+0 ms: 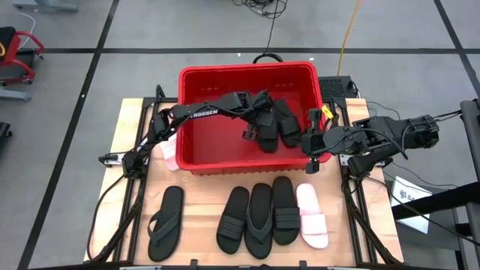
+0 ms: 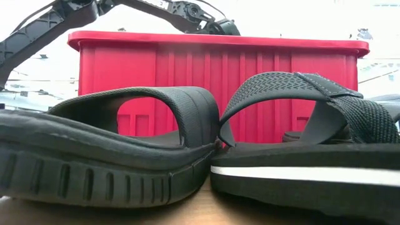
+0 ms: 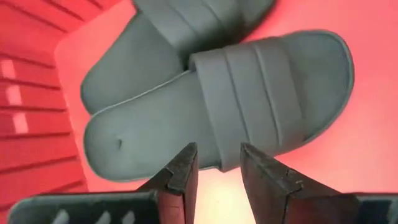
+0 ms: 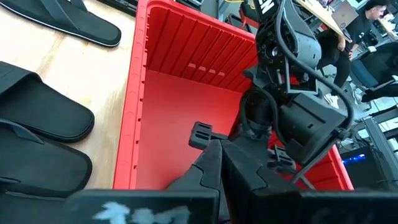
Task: Pick and place slides into bin
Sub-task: Put the black slipper into the red organizer bin
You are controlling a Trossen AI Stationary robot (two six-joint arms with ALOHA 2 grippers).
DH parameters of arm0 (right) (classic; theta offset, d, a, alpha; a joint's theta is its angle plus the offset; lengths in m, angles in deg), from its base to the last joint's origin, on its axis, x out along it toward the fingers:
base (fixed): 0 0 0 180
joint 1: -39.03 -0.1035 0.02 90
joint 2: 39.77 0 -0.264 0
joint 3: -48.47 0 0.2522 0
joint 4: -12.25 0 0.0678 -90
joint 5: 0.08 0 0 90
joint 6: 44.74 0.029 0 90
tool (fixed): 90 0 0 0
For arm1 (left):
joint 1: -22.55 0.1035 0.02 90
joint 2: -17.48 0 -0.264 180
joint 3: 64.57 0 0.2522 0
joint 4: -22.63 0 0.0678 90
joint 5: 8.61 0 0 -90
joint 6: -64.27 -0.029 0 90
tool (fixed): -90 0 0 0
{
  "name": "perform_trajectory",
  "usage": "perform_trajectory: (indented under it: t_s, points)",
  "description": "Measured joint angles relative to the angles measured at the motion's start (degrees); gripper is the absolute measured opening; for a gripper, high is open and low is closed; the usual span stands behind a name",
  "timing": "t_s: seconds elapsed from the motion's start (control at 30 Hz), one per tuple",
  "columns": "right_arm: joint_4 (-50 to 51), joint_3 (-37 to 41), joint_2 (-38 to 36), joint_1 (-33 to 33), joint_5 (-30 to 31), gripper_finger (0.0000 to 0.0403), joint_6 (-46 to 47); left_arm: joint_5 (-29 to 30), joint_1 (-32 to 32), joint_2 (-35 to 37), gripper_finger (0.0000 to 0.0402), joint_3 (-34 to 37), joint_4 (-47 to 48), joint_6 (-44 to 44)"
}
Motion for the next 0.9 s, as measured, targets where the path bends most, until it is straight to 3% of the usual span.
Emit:
perform_trajectory:
  t_s: [0.2,0.37,0.5,0.9]
  points:
    - [0.0,0.0,0.0,0.0,0.0,0.0000,0.2,-7.3,1.4,-0.2,0.0113,0.3,-1.6,7.5]
    - [-0.1,0.0,0.0,0.0,0.0,0.0000,0.1,-8.3,1.5,-0.9,0.0113,0.7,-5.6,13.2]
    - [0.0,0.0,0.0,0.0,0.0,0.0000,0.1,-14.3,2.0,-1.3,0.0113,0.6,-6.1,15.2]
    - [0.0,0.0,0.0,0.0,0.0,0.0000,0.0,-15.3,2.6,-1.2,0.0113,5.0,-6.6,16.2]
